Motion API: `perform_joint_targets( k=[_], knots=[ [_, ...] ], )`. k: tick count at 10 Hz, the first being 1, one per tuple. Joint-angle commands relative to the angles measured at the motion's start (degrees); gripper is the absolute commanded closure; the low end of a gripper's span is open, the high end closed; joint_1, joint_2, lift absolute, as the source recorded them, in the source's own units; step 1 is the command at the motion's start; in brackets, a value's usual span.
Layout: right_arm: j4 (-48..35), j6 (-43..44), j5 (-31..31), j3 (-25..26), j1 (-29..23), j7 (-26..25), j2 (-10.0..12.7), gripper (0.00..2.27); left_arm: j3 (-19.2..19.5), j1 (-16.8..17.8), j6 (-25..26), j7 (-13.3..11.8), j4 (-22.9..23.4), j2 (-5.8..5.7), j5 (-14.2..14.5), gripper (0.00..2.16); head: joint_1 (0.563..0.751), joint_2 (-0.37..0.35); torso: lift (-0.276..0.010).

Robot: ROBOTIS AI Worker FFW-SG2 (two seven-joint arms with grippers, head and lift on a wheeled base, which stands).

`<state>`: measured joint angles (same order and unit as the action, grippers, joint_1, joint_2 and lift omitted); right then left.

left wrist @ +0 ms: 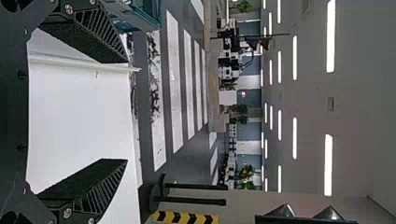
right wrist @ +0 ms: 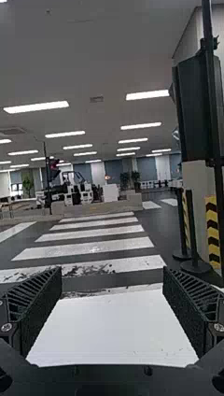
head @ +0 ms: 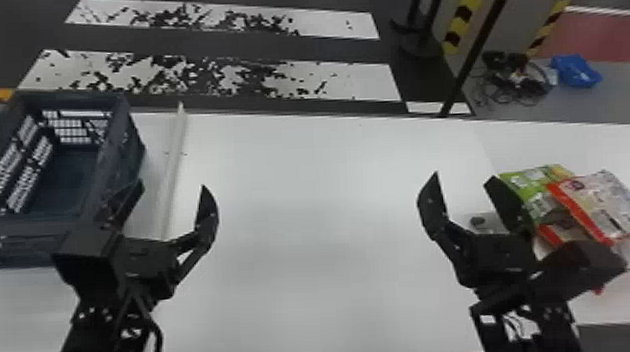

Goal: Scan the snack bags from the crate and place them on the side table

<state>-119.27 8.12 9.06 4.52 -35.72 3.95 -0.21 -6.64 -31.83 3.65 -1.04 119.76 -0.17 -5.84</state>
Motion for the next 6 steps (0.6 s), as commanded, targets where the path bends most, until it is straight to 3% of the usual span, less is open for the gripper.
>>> perform_joint_targets(
  k=[1,6],
  knots=[
    [0.18,0.00,-0.01,0.05,0.22,0.00,0.04,0.08,-0.04,0.71,0.00,0.08,-0.40,0.32,0.22,0.12,0.695,-0.134,-0.094],
    [0.89,2.11,-0.09,-0.21,0.22,0.00,0.21,0.08,-0.13,0.89,0.00,0.08,-0.84,0.32,0.30,0.12,0.695,-0.137,-0.094]
  ],
)
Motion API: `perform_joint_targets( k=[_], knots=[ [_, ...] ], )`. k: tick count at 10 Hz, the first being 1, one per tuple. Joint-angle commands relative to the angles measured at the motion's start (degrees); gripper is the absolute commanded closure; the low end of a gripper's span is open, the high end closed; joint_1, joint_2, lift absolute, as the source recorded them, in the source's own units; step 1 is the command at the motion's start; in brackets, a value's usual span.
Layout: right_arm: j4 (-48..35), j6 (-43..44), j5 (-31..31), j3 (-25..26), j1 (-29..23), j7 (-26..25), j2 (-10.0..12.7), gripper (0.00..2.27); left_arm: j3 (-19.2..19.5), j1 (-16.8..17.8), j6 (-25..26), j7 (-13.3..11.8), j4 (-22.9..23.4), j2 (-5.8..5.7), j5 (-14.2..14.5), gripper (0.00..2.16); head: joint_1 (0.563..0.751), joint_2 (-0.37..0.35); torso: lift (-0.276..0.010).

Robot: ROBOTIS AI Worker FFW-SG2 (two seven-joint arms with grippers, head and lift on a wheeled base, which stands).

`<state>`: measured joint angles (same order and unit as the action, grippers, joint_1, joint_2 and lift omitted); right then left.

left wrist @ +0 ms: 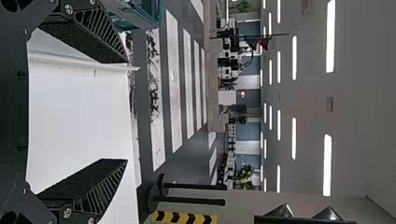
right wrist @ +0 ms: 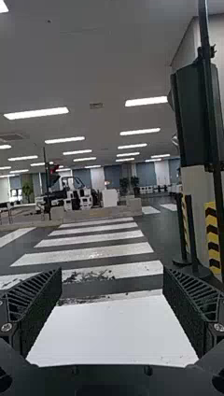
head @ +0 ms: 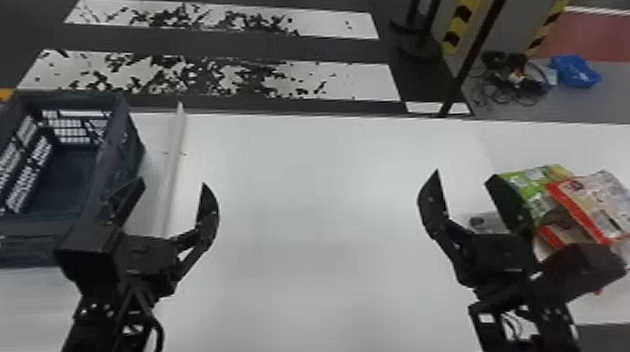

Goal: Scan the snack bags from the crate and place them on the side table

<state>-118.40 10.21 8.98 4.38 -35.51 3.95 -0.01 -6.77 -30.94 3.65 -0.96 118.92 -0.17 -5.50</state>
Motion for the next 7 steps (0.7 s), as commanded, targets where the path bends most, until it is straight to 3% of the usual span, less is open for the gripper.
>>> perform_joint_targets(
  k=[1,7],
  knots=[
    [0.01,0.02,-0.02,-0.16,-0.09,0.00,0.01,0.08,0.00,0.00,0.00,-0.01,0.00,0.32,-0.04,0.12,0.695,-0.136,-0.094],
    [0.01,1.25,-0.20,-0.34,-0.35,0.00,0.01,0.08,-0.09,-0.35,-0.18,0.08,0.08,0.32,-0.04,0.12,0.695,-0.134,-0.094]
  ],
)
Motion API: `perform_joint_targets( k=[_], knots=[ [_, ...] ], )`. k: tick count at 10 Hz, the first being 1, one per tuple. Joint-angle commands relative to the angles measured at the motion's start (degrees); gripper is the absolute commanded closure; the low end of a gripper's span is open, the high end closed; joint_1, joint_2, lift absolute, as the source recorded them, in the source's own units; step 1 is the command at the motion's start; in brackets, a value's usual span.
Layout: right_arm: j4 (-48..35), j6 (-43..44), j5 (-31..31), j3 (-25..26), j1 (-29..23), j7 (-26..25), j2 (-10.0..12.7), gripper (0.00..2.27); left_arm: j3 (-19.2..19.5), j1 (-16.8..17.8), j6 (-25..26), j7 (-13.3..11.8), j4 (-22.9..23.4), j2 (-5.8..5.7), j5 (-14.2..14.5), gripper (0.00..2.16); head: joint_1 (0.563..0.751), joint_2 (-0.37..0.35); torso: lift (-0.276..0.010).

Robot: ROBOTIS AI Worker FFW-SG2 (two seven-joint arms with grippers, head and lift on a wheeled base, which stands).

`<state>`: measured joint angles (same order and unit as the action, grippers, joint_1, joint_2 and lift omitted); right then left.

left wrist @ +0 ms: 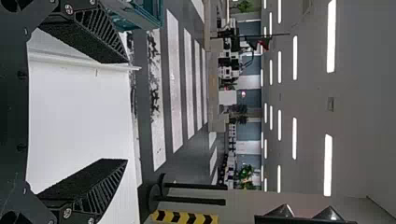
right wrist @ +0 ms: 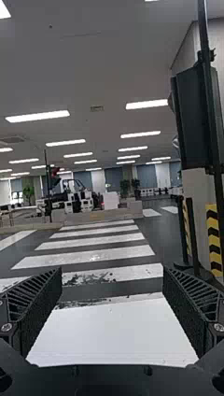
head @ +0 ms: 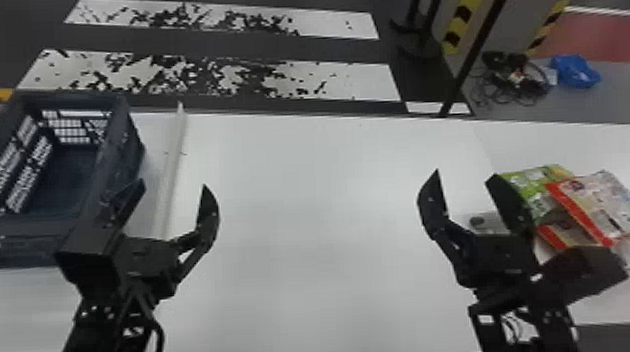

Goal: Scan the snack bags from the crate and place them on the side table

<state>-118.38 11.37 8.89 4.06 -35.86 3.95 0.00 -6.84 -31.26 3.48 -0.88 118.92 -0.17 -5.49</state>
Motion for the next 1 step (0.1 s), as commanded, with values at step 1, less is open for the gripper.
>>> perform_joint_targets(
  k=[1],
  knots=[
    [0.08,0.10,-0.19,-0.02,0.00,0.00,0.05,0.08,-0.02,-0.03,0.00,0.09,-0.01,0.32,0.04,0.12,0.695,-0.134,-0.094]
  ],
)
